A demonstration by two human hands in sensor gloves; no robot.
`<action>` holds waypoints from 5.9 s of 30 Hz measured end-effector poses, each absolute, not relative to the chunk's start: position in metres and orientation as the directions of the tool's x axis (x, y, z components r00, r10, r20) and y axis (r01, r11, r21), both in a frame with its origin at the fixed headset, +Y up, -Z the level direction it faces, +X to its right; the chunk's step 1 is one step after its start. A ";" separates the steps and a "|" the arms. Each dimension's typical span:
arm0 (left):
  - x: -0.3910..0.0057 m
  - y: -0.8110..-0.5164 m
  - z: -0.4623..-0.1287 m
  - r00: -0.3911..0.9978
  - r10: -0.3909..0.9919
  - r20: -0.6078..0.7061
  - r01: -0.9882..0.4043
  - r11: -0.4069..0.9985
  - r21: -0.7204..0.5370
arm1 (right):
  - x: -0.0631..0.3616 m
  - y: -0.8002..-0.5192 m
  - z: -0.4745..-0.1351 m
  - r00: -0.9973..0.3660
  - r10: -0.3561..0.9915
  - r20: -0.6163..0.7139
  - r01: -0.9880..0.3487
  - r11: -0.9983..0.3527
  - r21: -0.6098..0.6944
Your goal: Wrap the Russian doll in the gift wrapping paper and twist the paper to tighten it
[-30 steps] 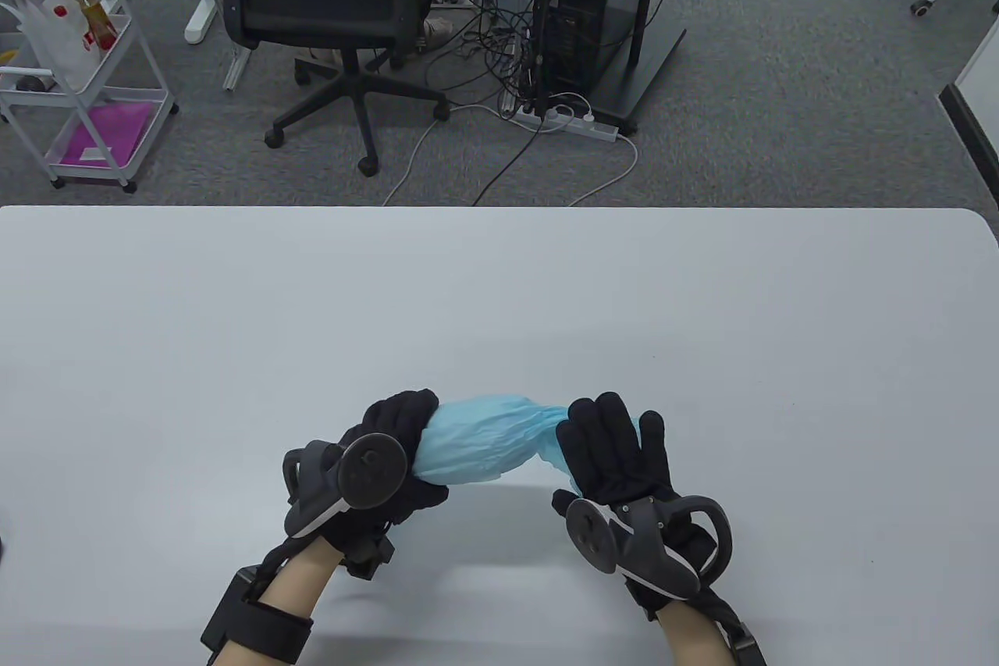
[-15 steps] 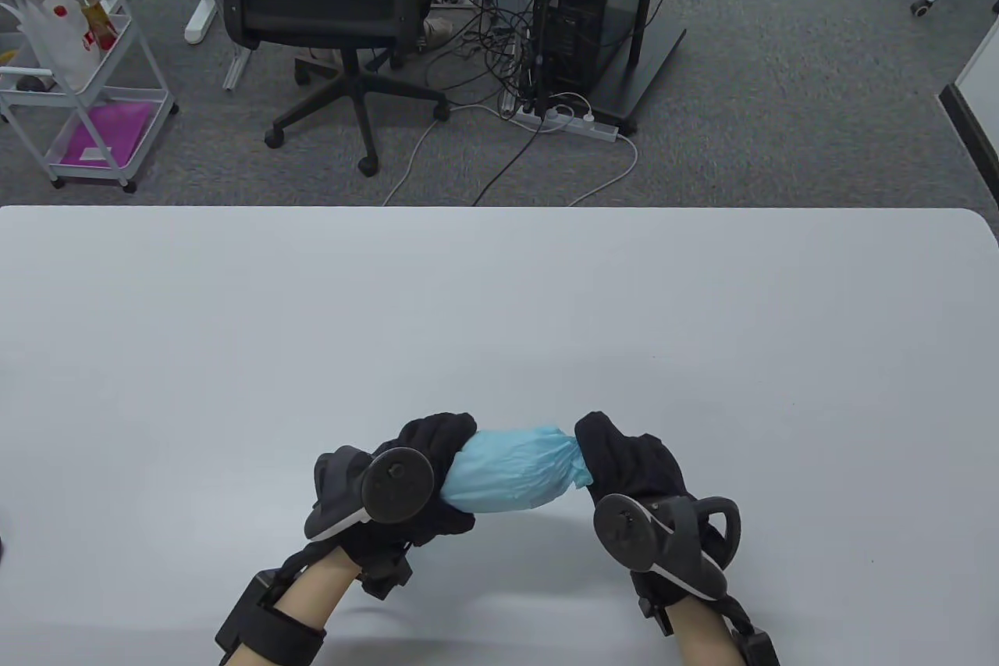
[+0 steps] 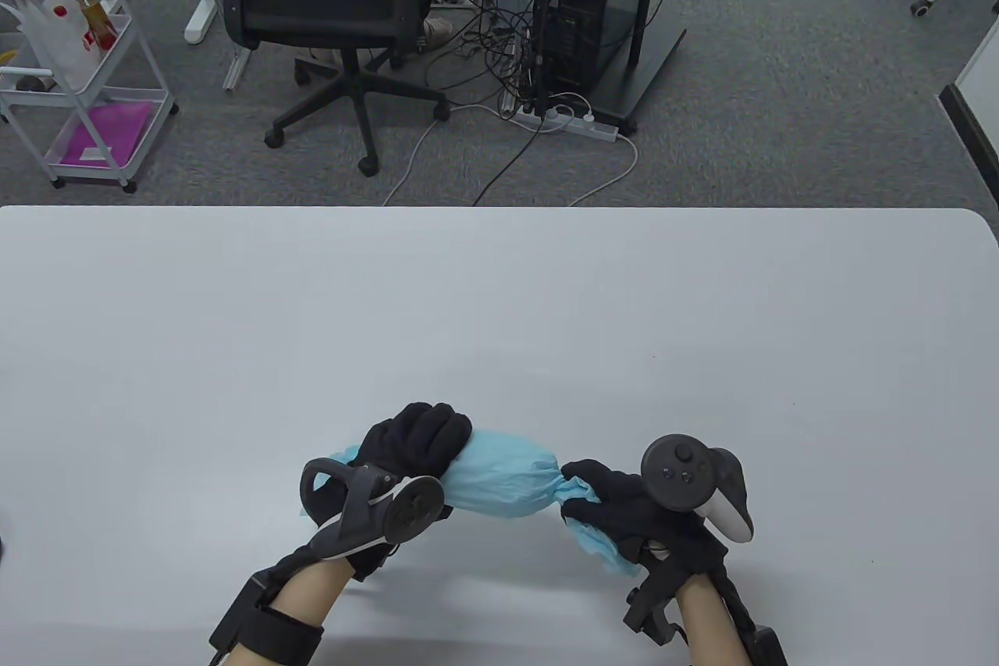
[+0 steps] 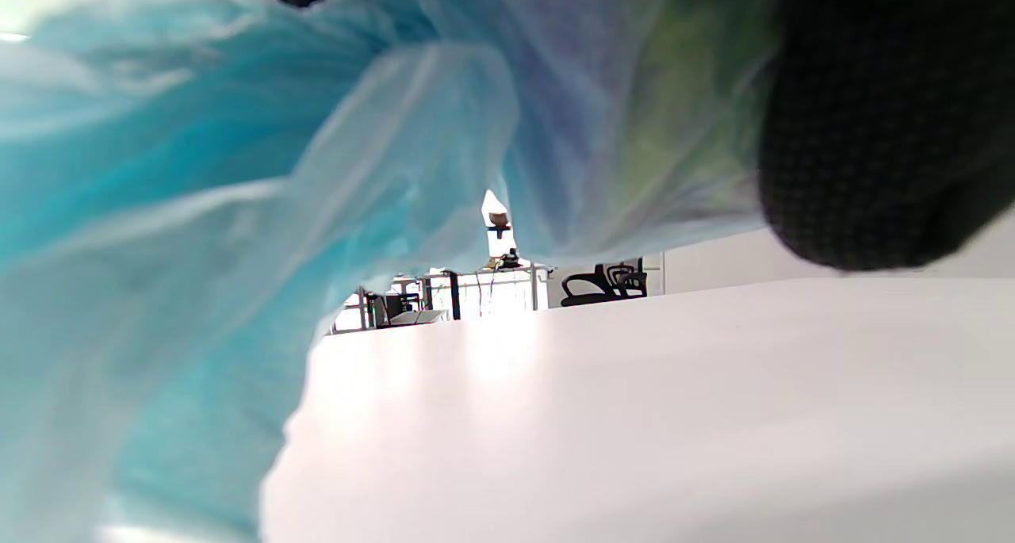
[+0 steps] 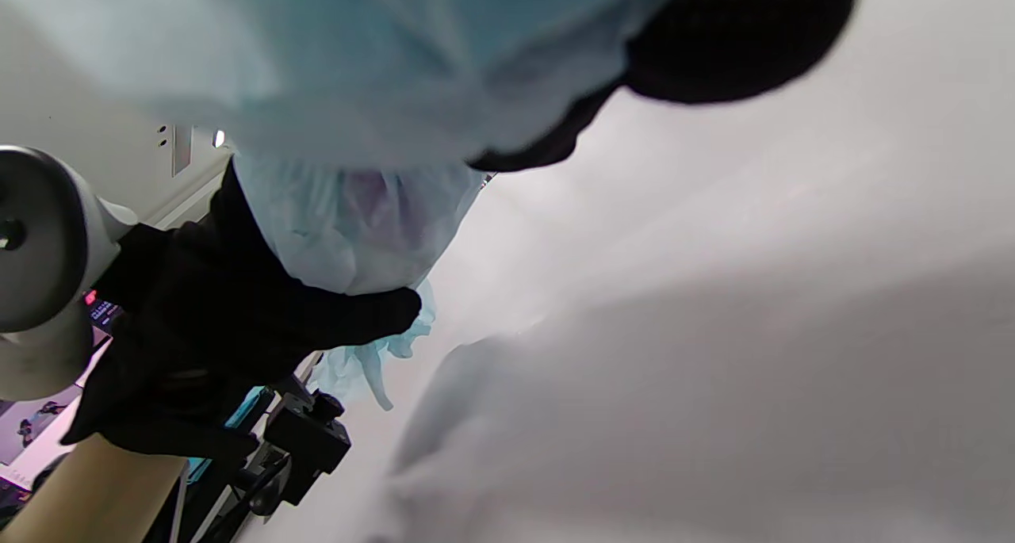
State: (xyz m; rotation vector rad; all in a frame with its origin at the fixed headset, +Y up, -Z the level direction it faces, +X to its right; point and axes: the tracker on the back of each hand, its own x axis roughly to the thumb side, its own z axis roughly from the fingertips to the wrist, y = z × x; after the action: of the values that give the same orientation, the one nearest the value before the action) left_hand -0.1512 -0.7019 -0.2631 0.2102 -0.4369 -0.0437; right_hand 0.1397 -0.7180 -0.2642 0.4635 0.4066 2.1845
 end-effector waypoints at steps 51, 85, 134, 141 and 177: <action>-0.172 -0.702 -0.277 0.970 0.043 0.239 -0.092 0.976 0.198 | 0.107 -0.677 -0.221 -0.930 0.062 0.363 -0.119 -0.983 -0.137; -0.151 -0.707 -0.264 0.903 -0.116 0.413 0.026 0.975 0.218 | 0.124 -0.713 -0.257 -0.695 0.661 0.282 -0.555 -0.743 0.374; -0.153 -0.746 -0.315 0.956 -0.112 0.271 0.111 0.994 0.021 | 0.085 -0.706 -0.197 -0.871 0.280 0.403 -0.333 -0.940 -0.067; -0.148 -0.757 -0.331 0.954 -0.121 0.273 0.137 0.990 -0.040 | 0.074 -0.718 -0.195 -0.857 0.252 0.449 -0.283 -0.959 -0.002; -0.156 -0.712 -0.240 0.899 -0.050 0.436 0.033 0.998 0.048 | 0.062 -0.748 -0.205 -0.871 0.193 0.452 -0.148 -0.980 0.134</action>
State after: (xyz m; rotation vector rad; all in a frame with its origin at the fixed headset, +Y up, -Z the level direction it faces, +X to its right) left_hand -0.1561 -0.7121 -0.2396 0.0397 -0.4519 -0.0430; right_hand 0.0620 -0.7483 -0.2048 0.7091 0.1422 2.8752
